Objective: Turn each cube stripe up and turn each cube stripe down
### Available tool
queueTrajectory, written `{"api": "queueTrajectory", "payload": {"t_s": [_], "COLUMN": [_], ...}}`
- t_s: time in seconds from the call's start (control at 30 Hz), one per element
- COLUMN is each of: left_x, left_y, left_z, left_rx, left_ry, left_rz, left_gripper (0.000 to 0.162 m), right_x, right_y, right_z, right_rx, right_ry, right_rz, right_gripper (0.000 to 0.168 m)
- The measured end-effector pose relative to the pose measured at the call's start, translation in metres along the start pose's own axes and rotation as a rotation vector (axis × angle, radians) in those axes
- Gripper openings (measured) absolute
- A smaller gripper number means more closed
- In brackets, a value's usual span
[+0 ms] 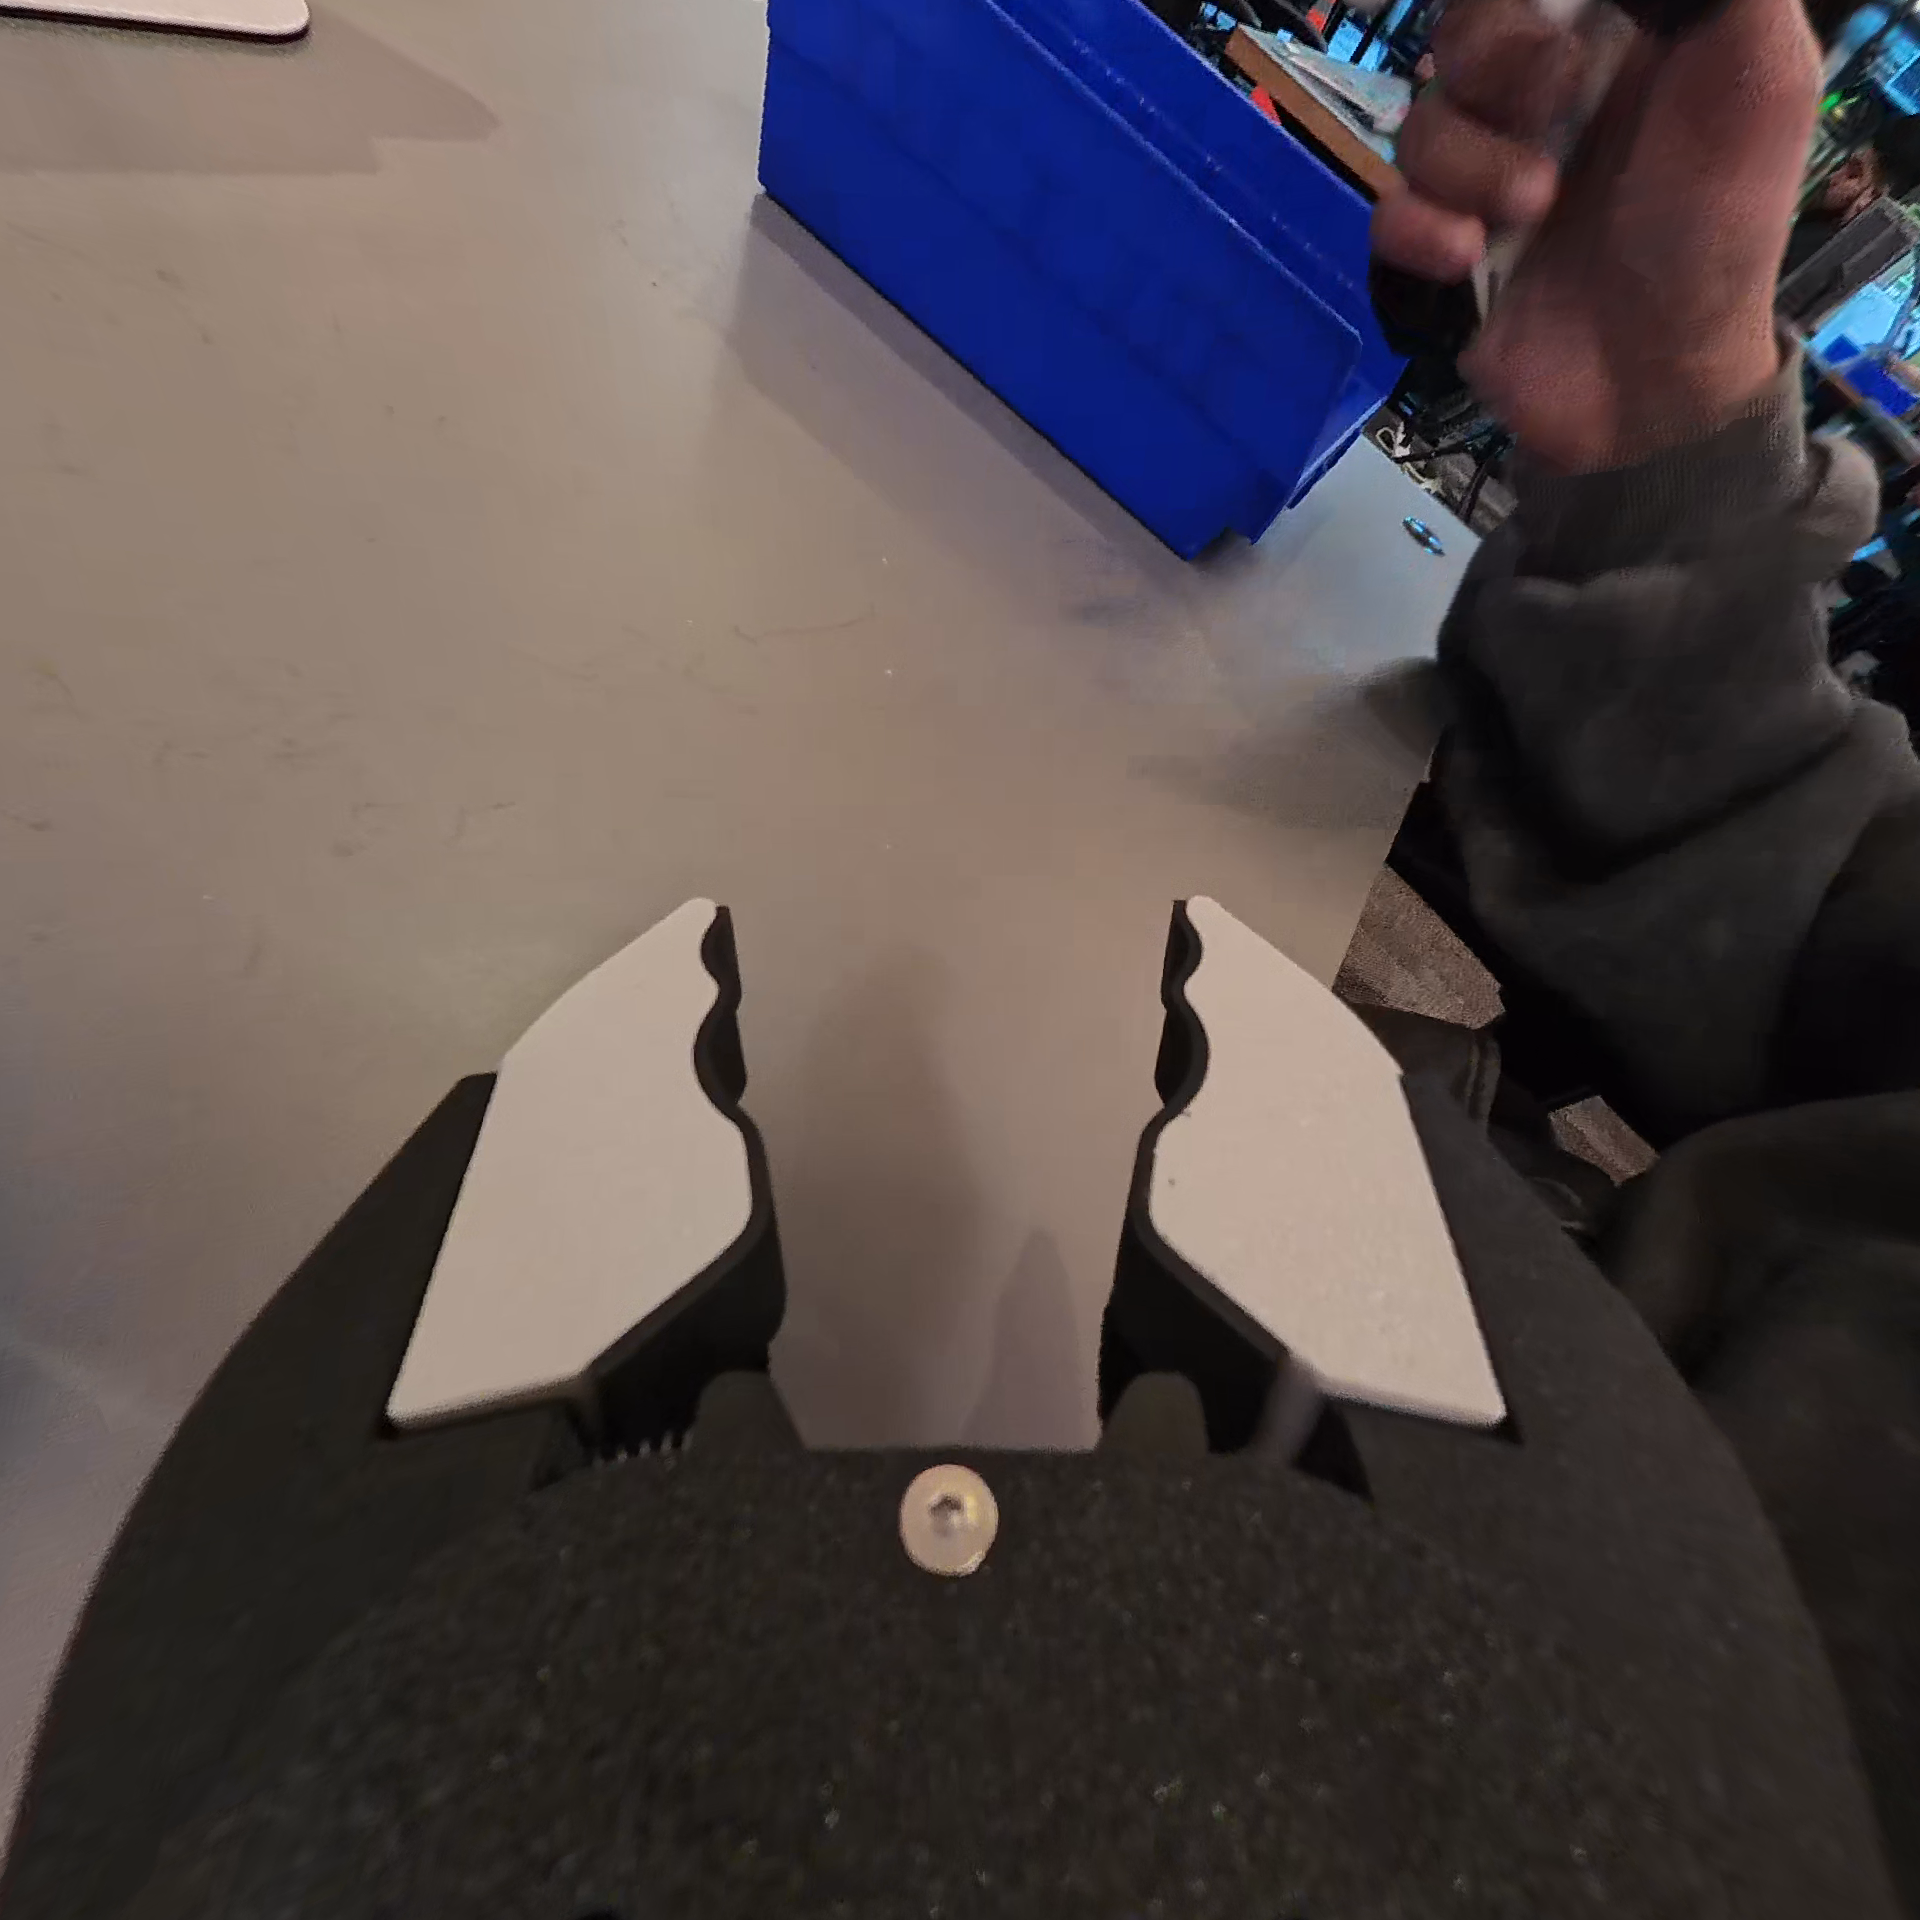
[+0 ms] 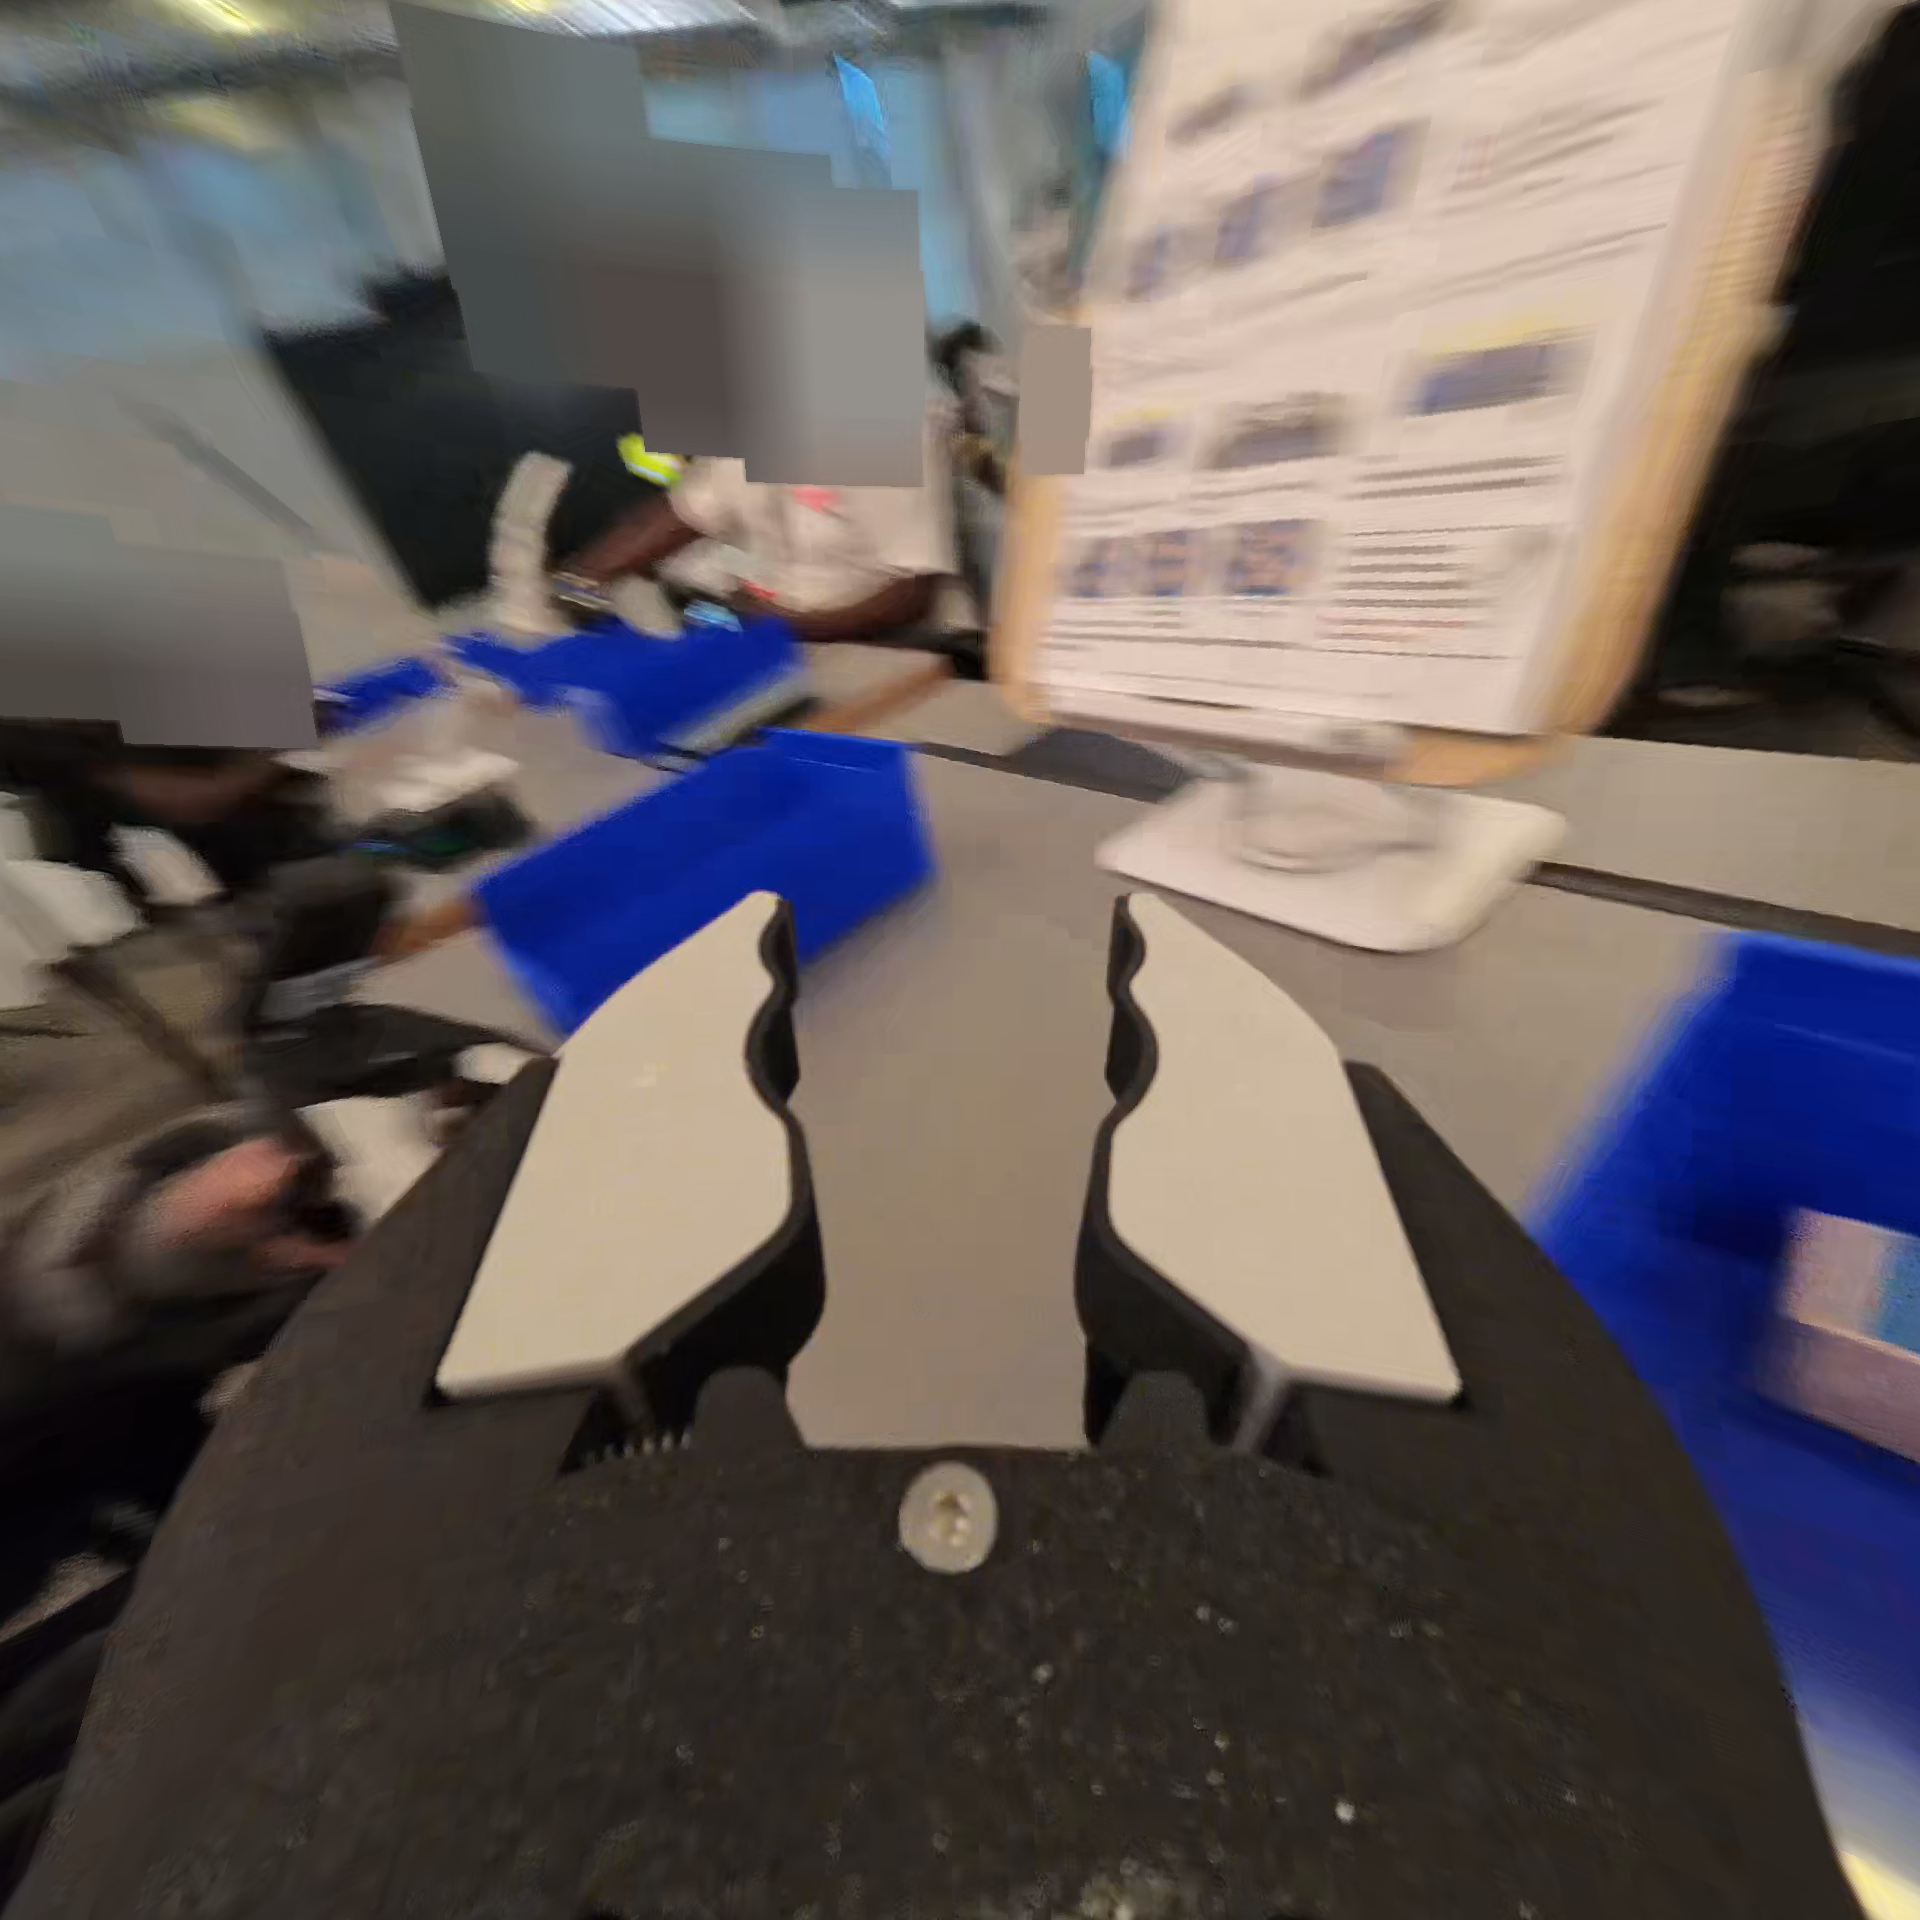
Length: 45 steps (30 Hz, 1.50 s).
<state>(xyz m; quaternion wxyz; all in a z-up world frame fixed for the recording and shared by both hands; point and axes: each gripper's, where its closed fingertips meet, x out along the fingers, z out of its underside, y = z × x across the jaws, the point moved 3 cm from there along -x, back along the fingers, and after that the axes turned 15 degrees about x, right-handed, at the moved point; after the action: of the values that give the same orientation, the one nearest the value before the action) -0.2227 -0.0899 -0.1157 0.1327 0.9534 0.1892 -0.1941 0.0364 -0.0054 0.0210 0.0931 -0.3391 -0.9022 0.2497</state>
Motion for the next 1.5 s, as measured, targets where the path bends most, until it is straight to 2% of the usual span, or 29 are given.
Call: {"api": "queueTrajectory", "payload": {"t_s": [0.1,0.2,0.3,0.43,0.53,0.6,0.7,0.73,0.87,1.03,1.2,1.4,1.5], "left_x": [0.001,0.000,-0.003,-0.016,-0.052,-0.085,-0.130,-0.139,-0.148,-0.138,-0.129,-0.119,-0.114], "left_y": [0.000,-0.003,-0.003,-0.006,-0.033,-0.071,-0.145,-0.166,-0.230,-0.273,-0.298,-0.305,-0.303], "left_z": [0.001,0.003,0.003,-0.005,-0.024,-0.032,-0.037,-0.035,-0.015,0.006,0.013,0.026,0.025], "left_rx": [0.019,0.036,0.048,0.109,0.181,0.236,0.350,0.393,0.594,0.689,0.656,0.617,0.656], "left_ry": [-0.013,-0.031,-0.035,-0.050,-0.088,-0.204,-0.481,-0.571,-0.886,-1.046,-1.084,-1.104,-1.081], "left_rz": [-0.020,-0.056,-0.072,-0.085,-0.173,-0.301,-0.533,-0.556,-0.439,-0.227,-0.143,-0.048,-0.048], "left_gripper": [0.077,0.077,0.075,0.073,0.072,0.072,0.071,0.071,0.072,0.068,0.066,0.060,0.047], "right_x": [0.020,0.040,0.051,0.049,0.043,0.041,0.043,0.044,0.045,0.044,0.045,0.049,0.051], "right_y": [-0.048,-0.057,-0.060,-0.065,-0.063,-0.062,-0.056,-0.055,-0.057,-0.056,-0.054,-0.049,-0.046], "right_z": [0.071,0.132,0.159,0.155,0.148,0.146,0.151,0.153,0.159,0.163,0.163,0.167,0.171], "right_rx": [0.048,-0.042,-0.087,-0.052,-0.004,0.016,0.028,0.037,0.037,0.027,0.070,0.161,0.179], "right_ry": [-0.035,-0.152,-0.288,-0.274,-0.263,-0.263,-0.290,-0.303,-0.337,-0.351,-0.349,-0.367,-0.384], "right_rz": [-0.174,-0.137,-0.114,-0.153,-0.167,-0.178,-0.165,-0.165,-0.177,-0.172,-0.186,-0.214,-0.213], "right_gripper": [0.060,0.057,0.054,0.053,0.053,0.053,0.052,0.051,0.049,0.048,0.047,0.047,0.047]}}
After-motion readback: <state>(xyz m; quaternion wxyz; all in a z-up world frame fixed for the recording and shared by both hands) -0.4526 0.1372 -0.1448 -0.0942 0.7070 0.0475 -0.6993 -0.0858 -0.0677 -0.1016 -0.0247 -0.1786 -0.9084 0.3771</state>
